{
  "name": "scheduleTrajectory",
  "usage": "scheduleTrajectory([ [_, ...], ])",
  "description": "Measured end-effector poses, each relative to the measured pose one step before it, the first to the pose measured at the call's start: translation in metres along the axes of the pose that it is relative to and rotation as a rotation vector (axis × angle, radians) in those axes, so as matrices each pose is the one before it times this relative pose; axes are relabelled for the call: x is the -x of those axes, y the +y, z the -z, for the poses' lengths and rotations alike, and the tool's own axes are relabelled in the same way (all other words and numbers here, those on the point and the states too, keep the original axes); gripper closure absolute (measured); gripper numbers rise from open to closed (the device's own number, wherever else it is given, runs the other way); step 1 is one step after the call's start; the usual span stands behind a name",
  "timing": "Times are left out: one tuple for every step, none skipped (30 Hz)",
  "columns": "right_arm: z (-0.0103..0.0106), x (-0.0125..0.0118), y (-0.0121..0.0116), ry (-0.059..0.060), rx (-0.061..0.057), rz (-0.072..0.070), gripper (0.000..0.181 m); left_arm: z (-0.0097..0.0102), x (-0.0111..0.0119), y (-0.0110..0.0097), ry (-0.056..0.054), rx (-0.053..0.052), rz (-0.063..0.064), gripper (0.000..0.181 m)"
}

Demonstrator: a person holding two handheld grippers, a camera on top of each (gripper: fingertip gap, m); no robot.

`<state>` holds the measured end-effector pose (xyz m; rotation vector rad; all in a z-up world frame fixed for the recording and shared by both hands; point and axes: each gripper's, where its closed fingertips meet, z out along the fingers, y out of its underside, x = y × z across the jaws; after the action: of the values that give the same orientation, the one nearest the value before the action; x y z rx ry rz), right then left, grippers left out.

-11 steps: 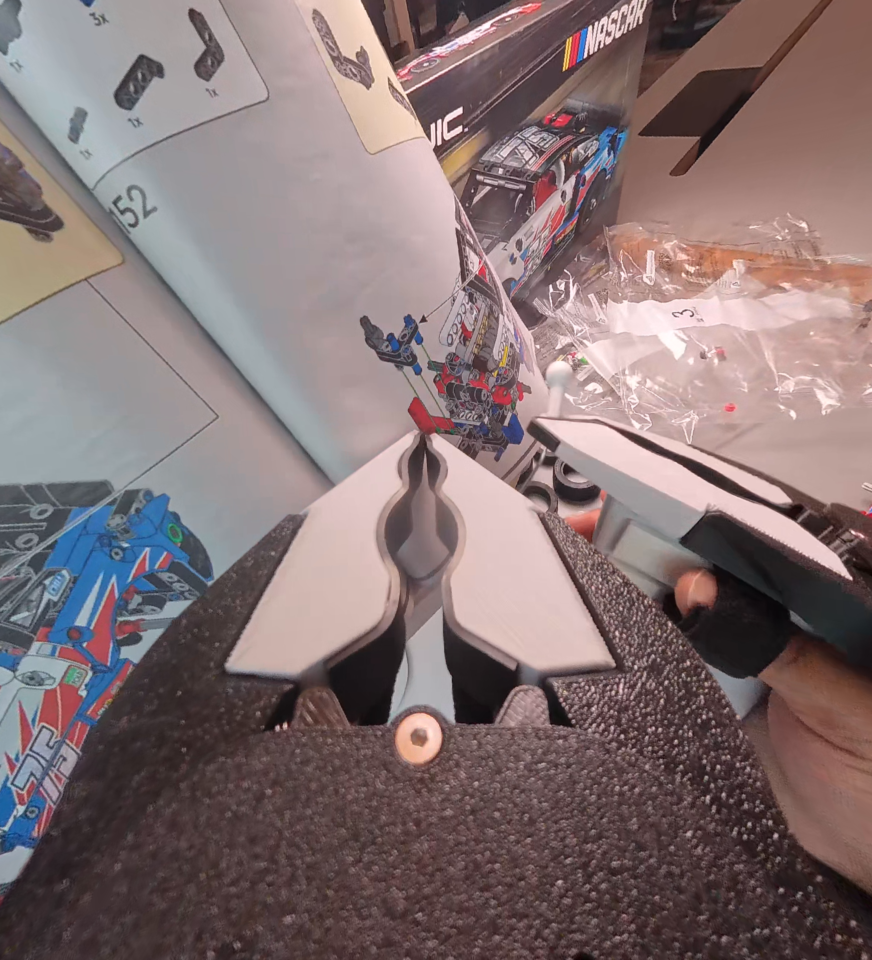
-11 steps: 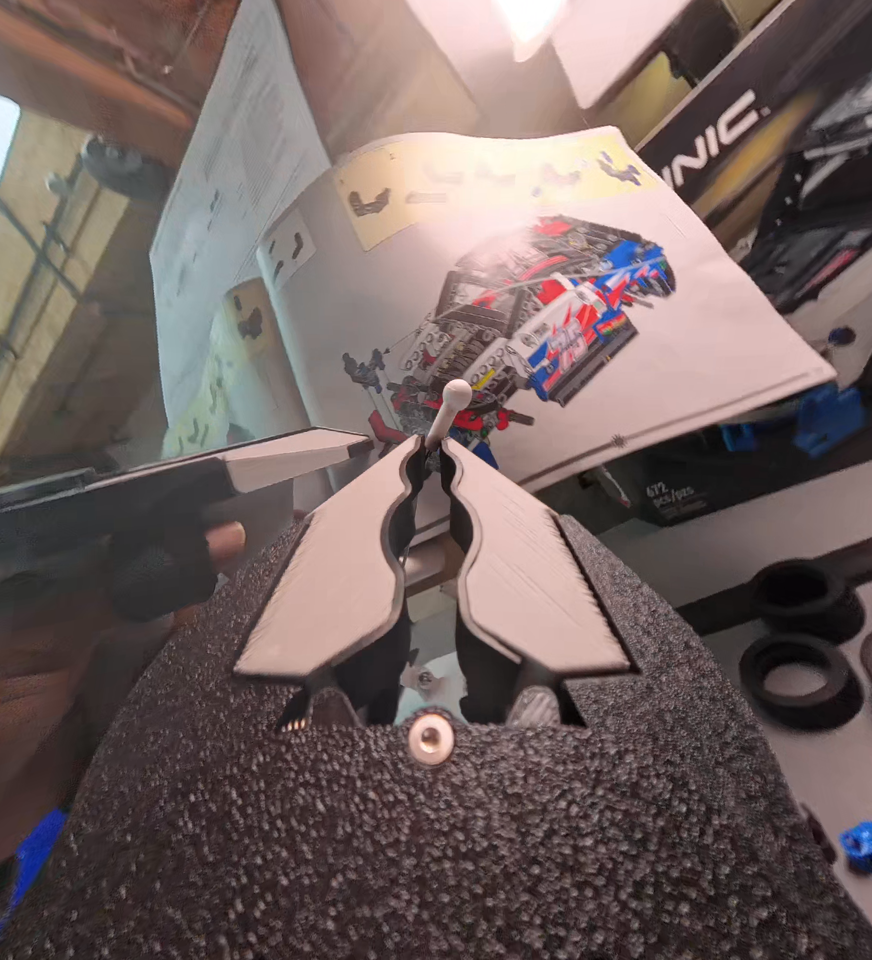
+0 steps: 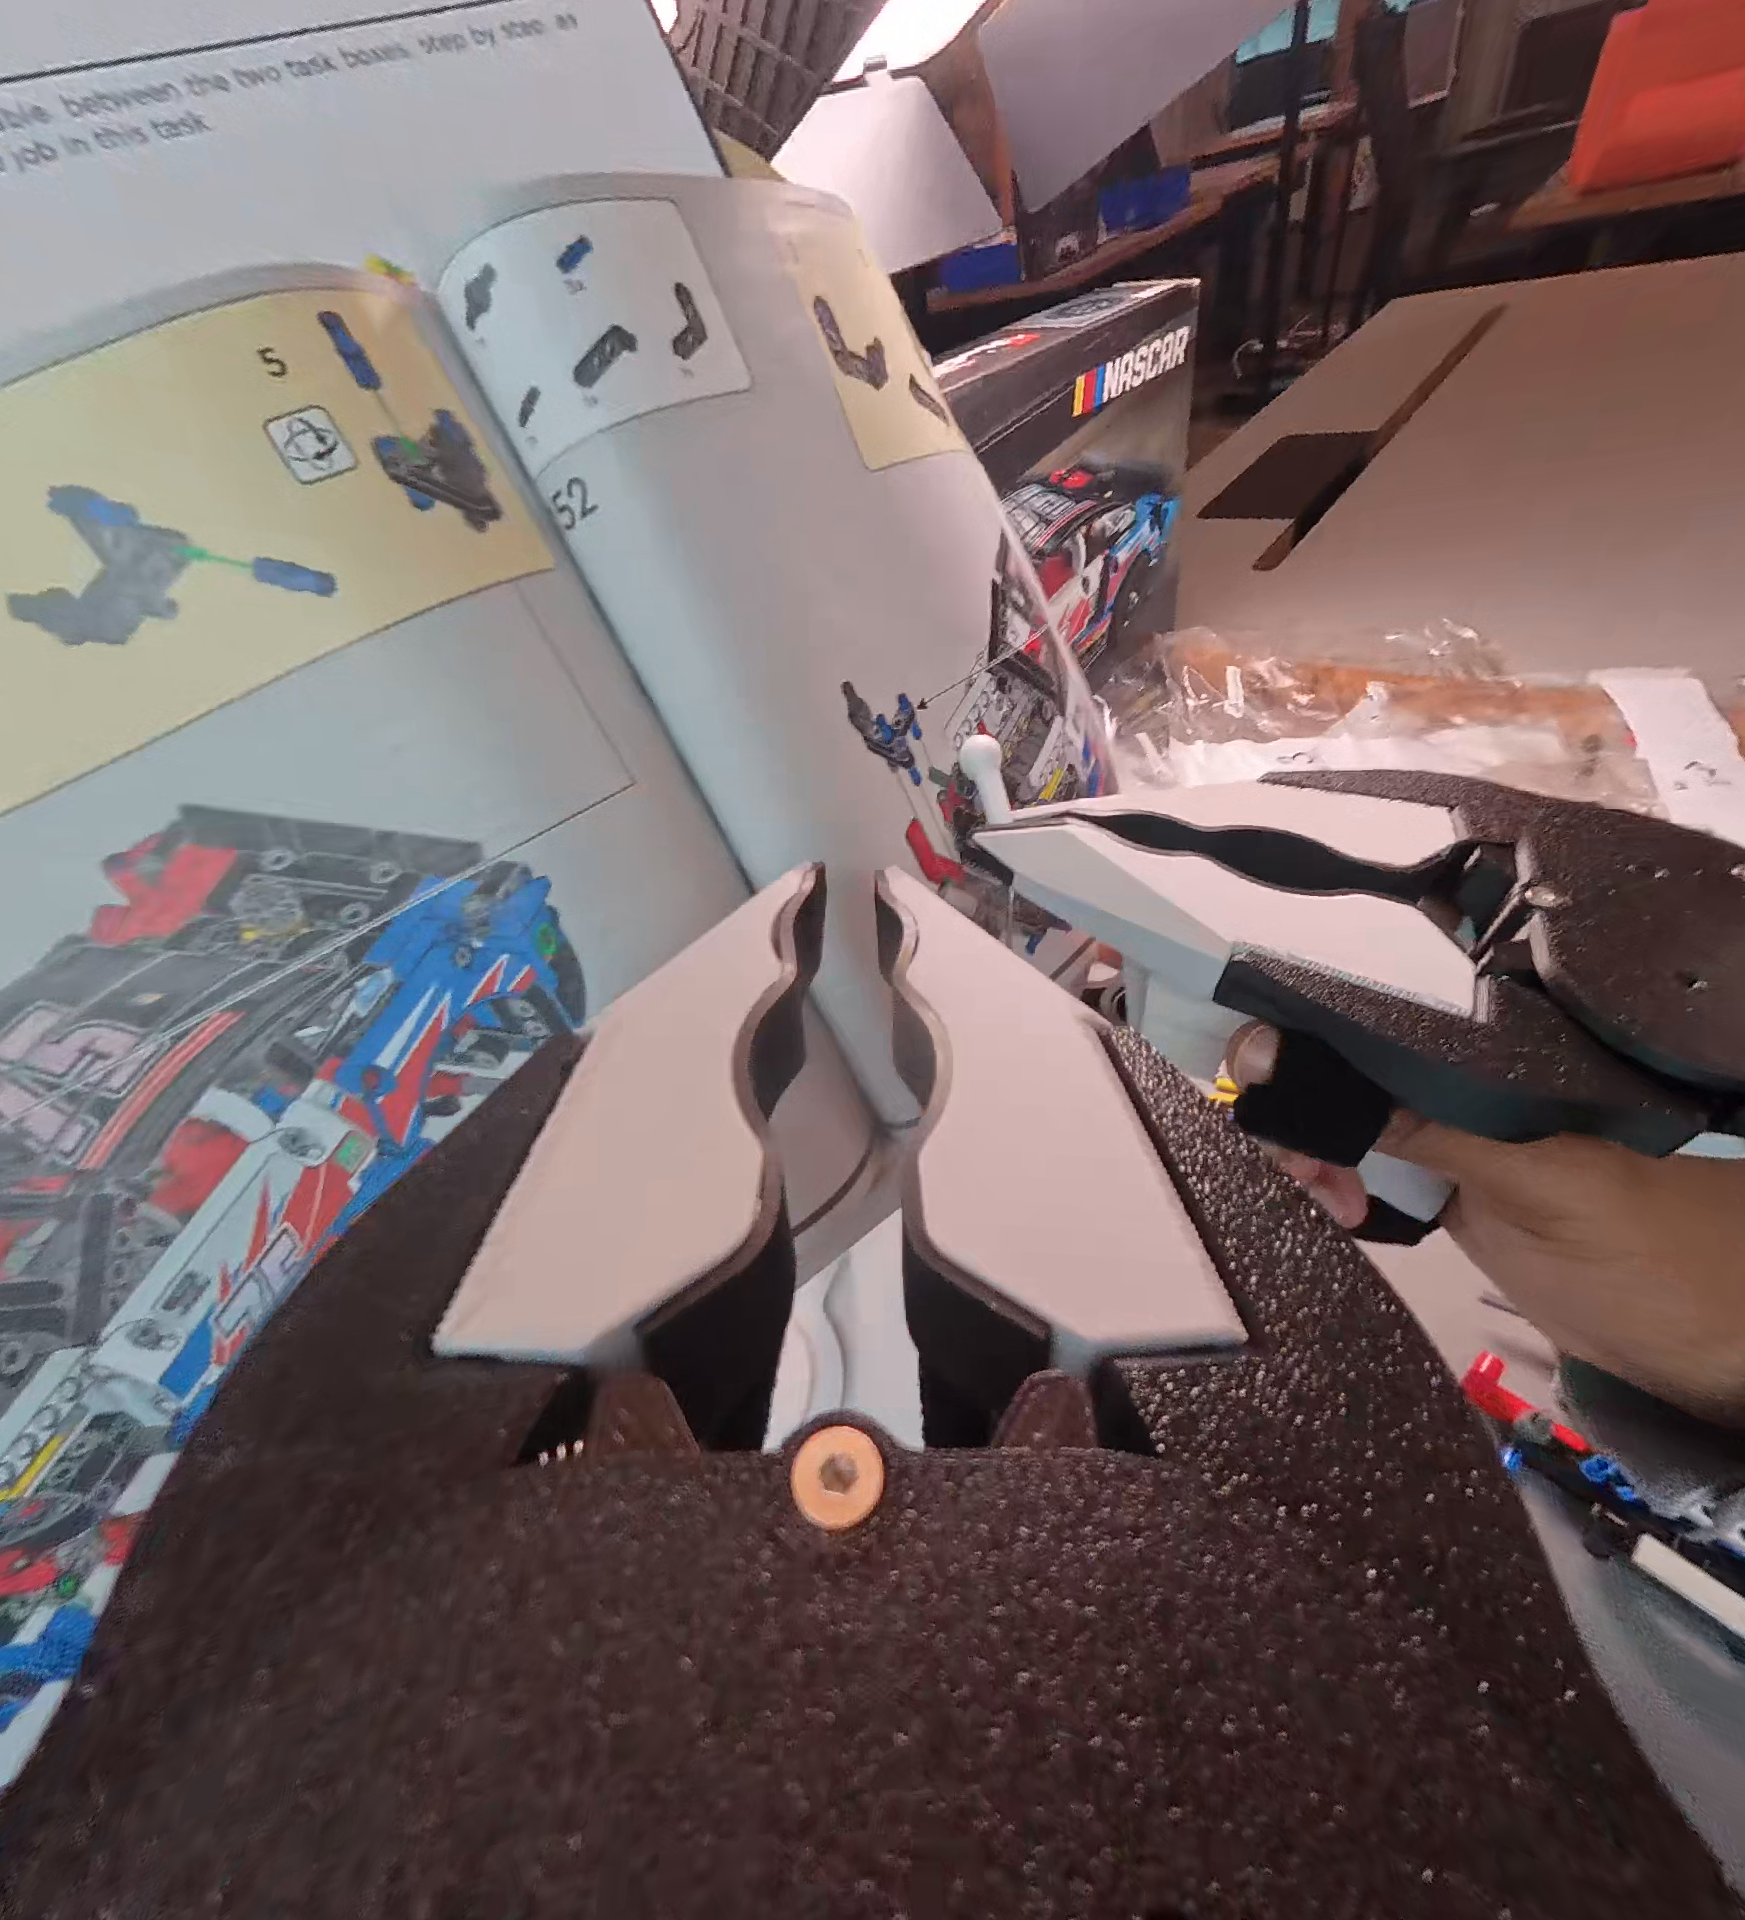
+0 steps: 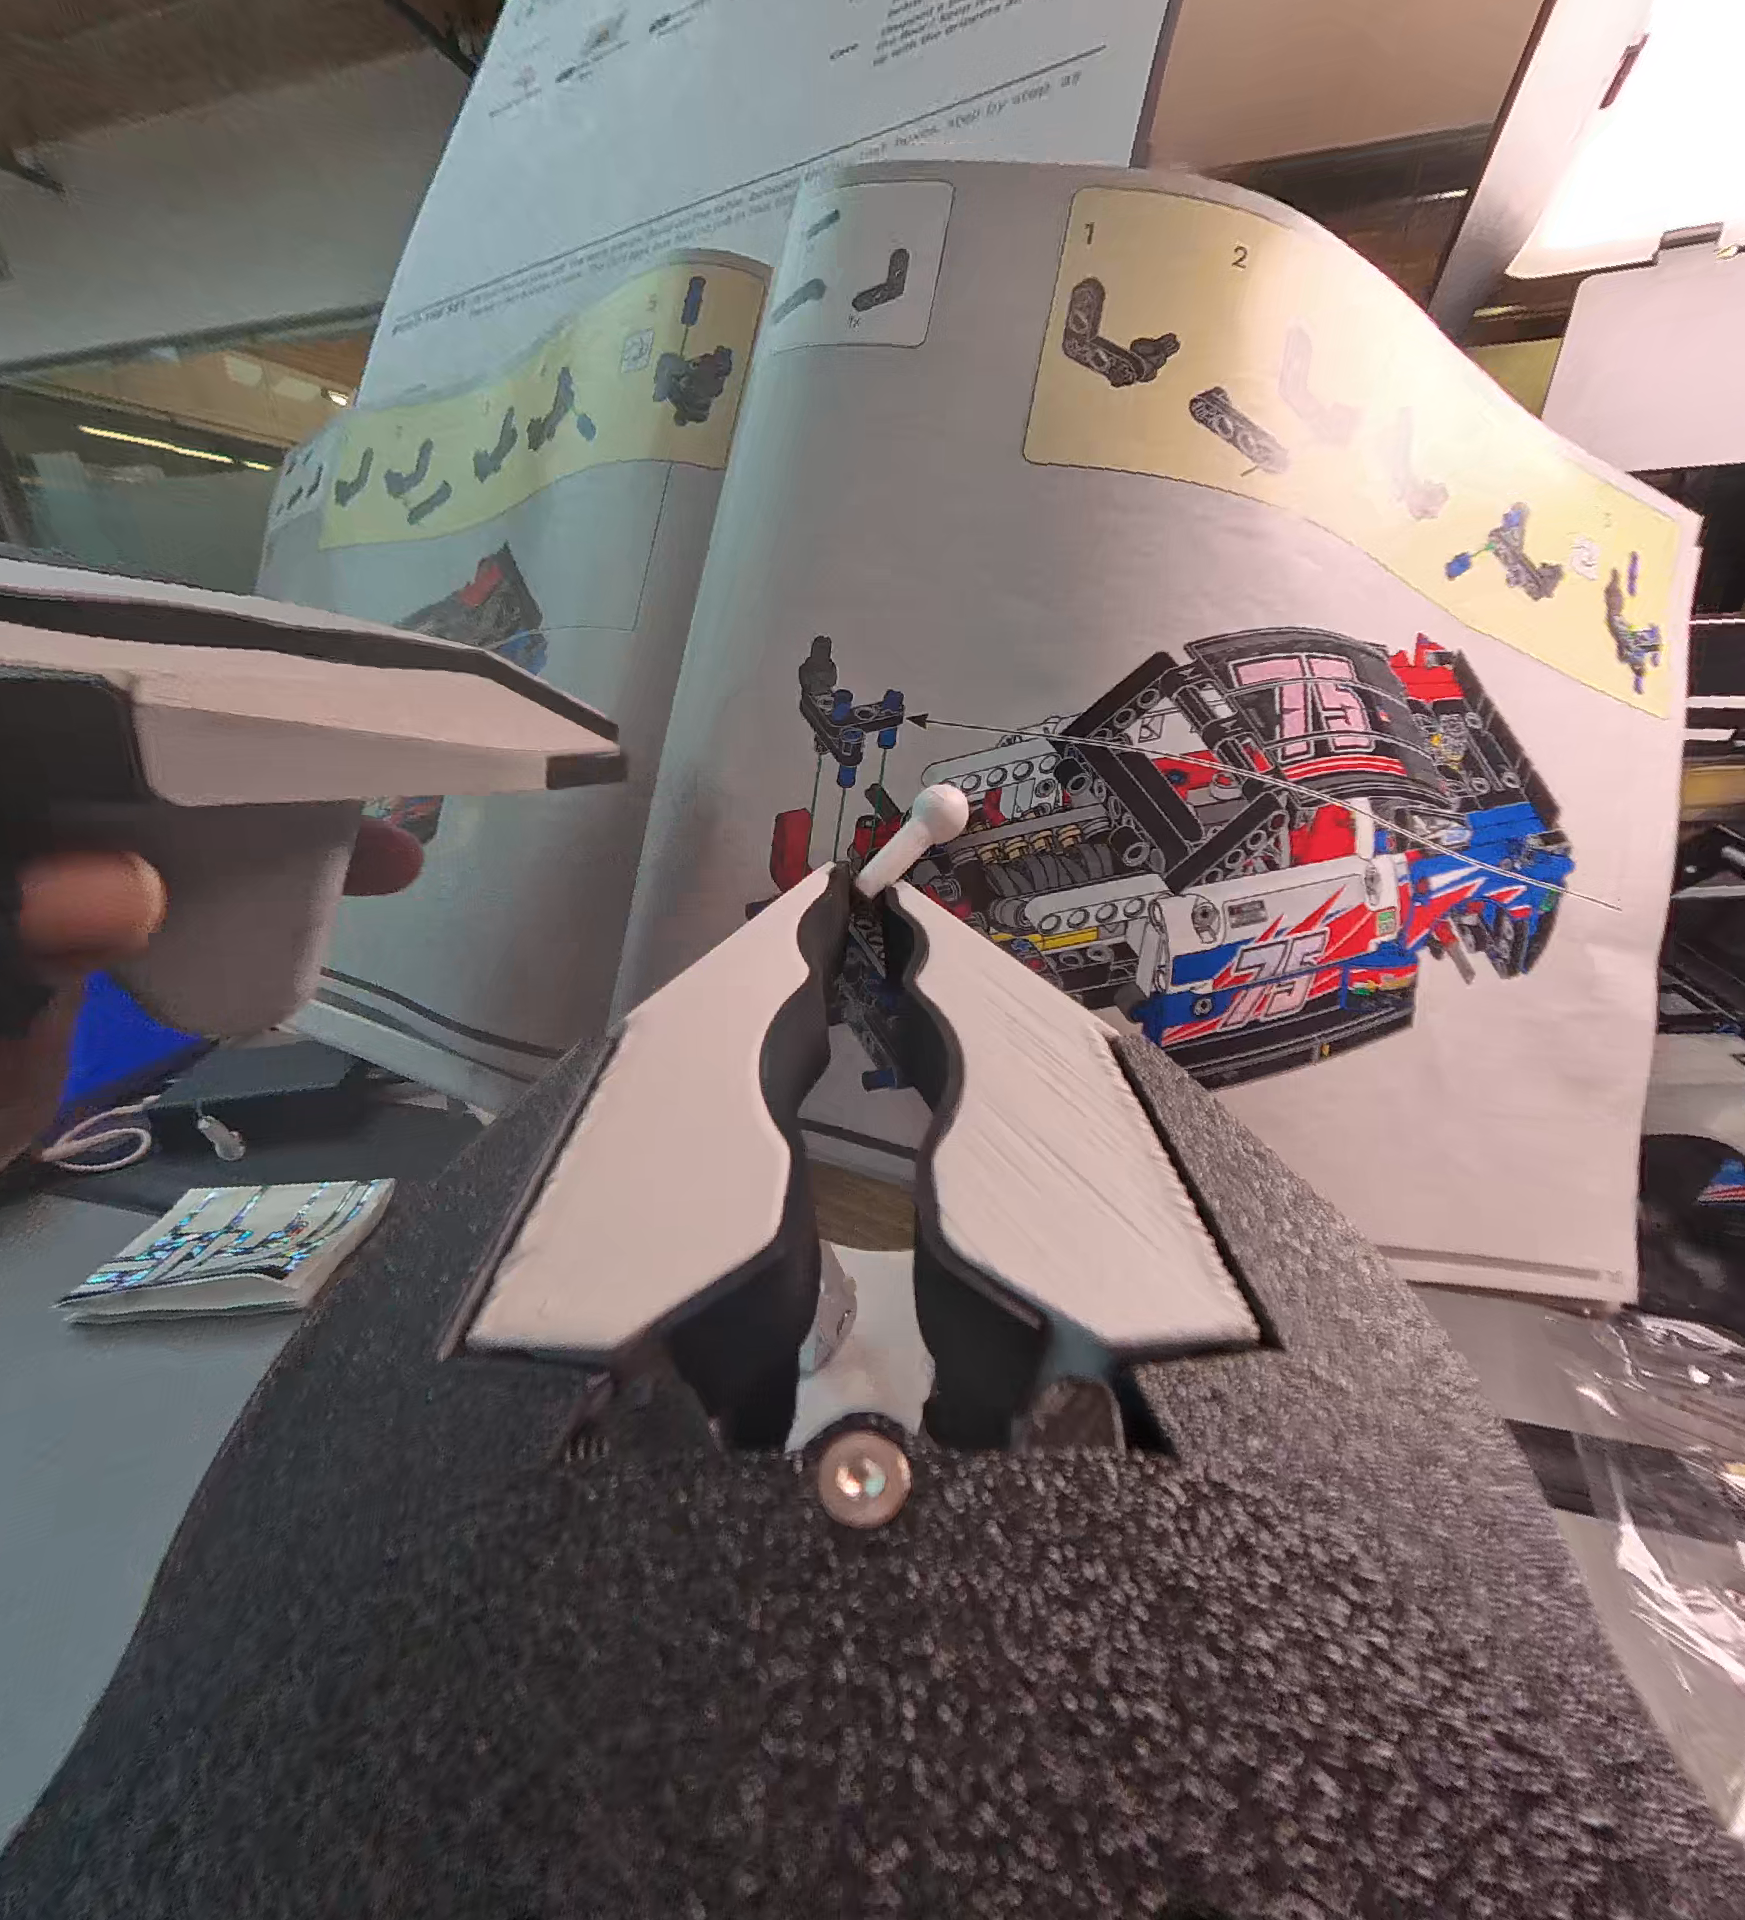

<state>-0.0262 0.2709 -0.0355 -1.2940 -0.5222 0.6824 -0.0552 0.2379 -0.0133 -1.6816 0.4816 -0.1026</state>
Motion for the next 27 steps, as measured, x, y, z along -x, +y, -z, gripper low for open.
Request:
scheduleTrajectory([
  [-0.00021, -0.00061, 0.00041, 0.0064, 0.0069, 0.0162, 0.175, 0.0008, 0.00322, 0.00443, -0.0105, 0.0192, -0.0162, 0.173],
  [-0.00019, -0.00049, 0.00027, 0.012, 0.0075, 0.0194, 0.178, -0.00228, -0.00044, 0.00734, 0.012, 0.037, -0.0124, 0.173],
  [-0.00068, -0.00061, 0.00053, 0.0125, 0.0093, 0.0072, 0.177, -0.00416, -0.00234, 0.00754, 0.0196, 0.0365, -0.0102, 0.173],
  [-0.00127, -0.00091, 0.00092, 0.0079, 0.0131, -0.012, 0.178, -0.00486, -0.0014, 0.00589, 0.0052, 0.0243, -0.0177, 0.173],
  [-0.0018, -0.00185, 0.00127, 0.0064, 0.0172, -0.0288, 0.177, -0.00314, 0.00105, 0.0005, -0.0178, -0.0091, -0.0281, 0.176],
  [-0.00202, -0.00305, 0.0009, 0.0104, 0.0181, -0.0257, 0.177, -0.00254, 0.00184, 0.00032, -0.0223, -0.0024, -0.0255, 0.178],
  [-0.00224, -0.00295, 0.00052, 0.0107, 0.018, -0.0134, 0.178, -0.00254, 0.00139, 0.00004, -0.0175, 0.0033, -0.0128, 0.178],
  [-0.00182, -0.00234, -0.00028, 0.0127, 0.0123, 0.0151, 0.178, -0.0024, 0.00106, 0.00002, -0.0115, 0.0075, -0.0064, 0.178],
  [-0.00144, 0.00015, -0.00108, 0.0052, 0.0037, 0.0398, 0.178, -0.002, 0.00081, -0.00035, -0.0057, 0.0064, -0.0027, 0.18],
  [-0.00045, 0.00374, -0.00282, -0.0121, -0.0144, 0.0509, 0.178, -0.0015, 0.00047, -0.00056, 0.0013, 0.0048, 0.0033, 0.181],
  [-0.00006, 0.00309, -0.00226, -0.003, -0.009, 0.0574, 0.178, -0.00128, -0.0005, -0.00035, 0.0109, 0.0014, 0.0111, 0.181],
  [0.0001, 0.00363, -0.00292, -0.0066, -0.0114, 0.057, 0.178, -0.00077, -0.00042, -0.00036, 0.0117, -0.0026, 0.0128, 0.181],
  [0.00025, 0.00455, -0.00355, -0.0163, -0.0136, 0.0477, 0.178, 0.00001, -0.00008, -0.00012, 0.0083, -0.0044, 0.0109, 0.181],
  [-0.00005, 0.00401, -0.00296, -0.016, -0.0101, 0.0404, 0.178, 0.00032, -0.00023, 0.00004, 0.0077, -0.0064, 0.0094, 0.181],
  [-0.00074, 0.00191, -0.00079, -0.0048, 0.0006, 0.0378, 0.177, 0.00022, -0.00057, 0.00003, 0.0097, -0.0087, 0.0097, 0.181],
  [-0.00099, 0.00098, 0.00021, -0.0004, 0.0045, 0.0357, 0.177, 0.0001, -0.00077, 0.00013, 0.0113, -0.01, 0.0095, 0.181],
  [-0.00092, 0.00275, -0.00137, -0.0092, -0.0063, 0.0356, 0.178, 0.00023, -0.00066, 0.00012, 0.0138, -0.0106, 0.0116, 0.181],
  [-0.00113, 0.0031, -0.00154, -0.0053, -0.0037, 0.0387, 0.178, 0.00054, -0.00034, 0.00005, 0.0139, -0.0085, 0.0163, 0.181],
  [-0.00154, 0.00233, -0.00118, 0.0006, 0.0037, 0.0428, 0.178, 0.00083, 0.00014, 0.00003, 0.0121, -0.0057, 0.0161, 0.181],
  [-0.00198, 0.00138, -0.00003, 0.0028, 0.0132, 0.0343, 0.178, 0.00127, 0.00023, 0.00012, 0.0102, -0.0038, 0.0127, 0.181],
  [-0.00171, 0.00052, 0.00036, -0.0004, 0.017, 0.014, 0.177, 0.00208, 0.00006, 0.00009, 0.0086, -0.003, 0.0128, 0.178],
  [-0.00137, 0.00055, 0.00019, -0.0087, 0.0117, -0.0051, 0.177, 0.00261, 0.00038, 0.00037, 0.0044, -0.0031, 0.0134, 0.173],
  [-0.00098, -0.00013, 0.00098, -0.0105, 0.0121, -0.0148, 0.177, 0.00332, 0.00007, -0.00033, 0.002, -0.0117, 0.0138, 0.17],
  [0.00019, 0.00001, 0.00016, -0.015, 0.0028, -0.019, 0.177, 0.00408, 0.00018, -0.00089, -0.0024, -0.02, 0.014, 0.167],
  [0.00085, -0.00019, -0.00003, -0.0132, -0.001, -0.0213, 0.177, 0.00476, 0.00043, -0.00073, -0.0068, -0.0208, 0.0123, 0.165],
  [0.00184, -0.00091, 0.00018, -0.0038, -0.0009, -0.0155, 0.176, 0.00598, 0.00024, -0.00106, -0.0092, -0.0249, 0.0089, 0.162],
  [0.00273, -0.00158, 0.0008, 0.0085, 0.0044, -0.0033, 0.172, 0.00736, -0.00038, -0.00192, -0.0087, -0.0326, 0.004, 0.16],
])
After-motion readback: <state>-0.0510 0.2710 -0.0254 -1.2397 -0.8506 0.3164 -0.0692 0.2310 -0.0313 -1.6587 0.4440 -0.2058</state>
